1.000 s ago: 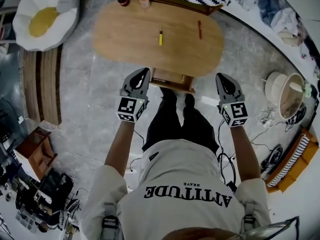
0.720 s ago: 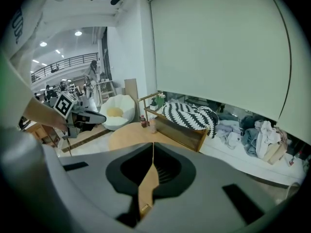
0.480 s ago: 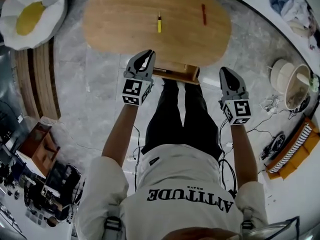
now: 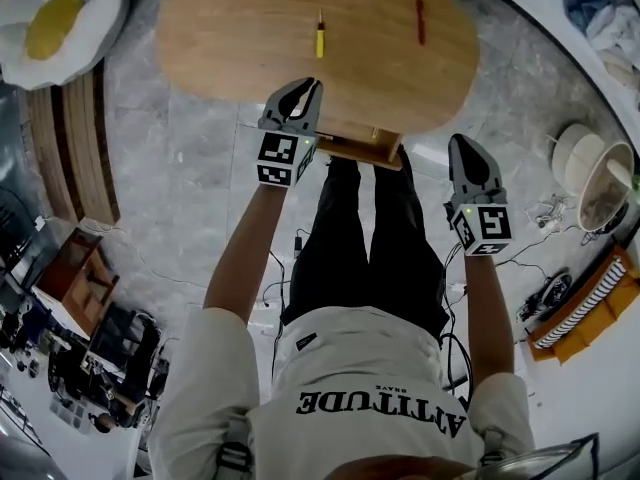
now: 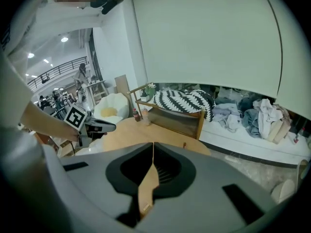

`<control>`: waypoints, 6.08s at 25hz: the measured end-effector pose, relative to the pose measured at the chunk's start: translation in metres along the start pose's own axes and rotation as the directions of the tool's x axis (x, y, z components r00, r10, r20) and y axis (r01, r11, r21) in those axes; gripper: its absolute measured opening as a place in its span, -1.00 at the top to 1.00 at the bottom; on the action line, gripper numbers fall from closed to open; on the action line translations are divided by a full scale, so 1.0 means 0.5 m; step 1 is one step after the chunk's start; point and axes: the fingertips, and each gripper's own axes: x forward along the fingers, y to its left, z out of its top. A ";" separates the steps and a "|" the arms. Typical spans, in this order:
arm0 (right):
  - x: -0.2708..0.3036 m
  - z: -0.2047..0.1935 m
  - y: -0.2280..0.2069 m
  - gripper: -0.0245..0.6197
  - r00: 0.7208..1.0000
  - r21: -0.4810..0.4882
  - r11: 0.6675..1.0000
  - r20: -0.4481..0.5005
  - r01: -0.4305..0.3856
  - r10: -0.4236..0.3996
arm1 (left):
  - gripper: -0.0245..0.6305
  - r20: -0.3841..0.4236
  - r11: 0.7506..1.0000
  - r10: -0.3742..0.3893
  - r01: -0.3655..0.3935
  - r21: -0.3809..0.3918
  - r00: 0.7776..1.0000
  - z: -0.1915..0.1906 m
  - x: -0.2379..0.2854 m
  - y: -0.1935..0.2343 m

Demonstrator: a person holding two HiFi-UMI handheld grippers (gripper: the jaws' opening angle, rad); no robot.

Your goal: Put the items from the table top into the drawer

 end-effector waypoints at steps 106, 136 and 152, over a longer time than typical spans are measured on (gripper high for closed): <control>0.355 -0.372 0.085 0.86 0.934 0.008 0.952 -0.194 -0.305 0.301 | 0.69 -0.424 0.980 0.133 -0.182 -0.078 0.896 -0.752 -0.081 -0.088; 0.360 -0.425 0.033 0.86 0.936 0.032 0.960 -0.216 -0.278 0.278 | 0.68 -0.564 0.946 0.084 -0.243 -0.213 0.822 -0.823 0.109 -0.048; 0.366 -0.391 0.004 0.86 0.937 0.002 0.959 -0.215 -0.283 0.277 | 0.64 -0.468 0.921 0.130 -0.281 -0.270 0.874 -0.758 0.078 -0.079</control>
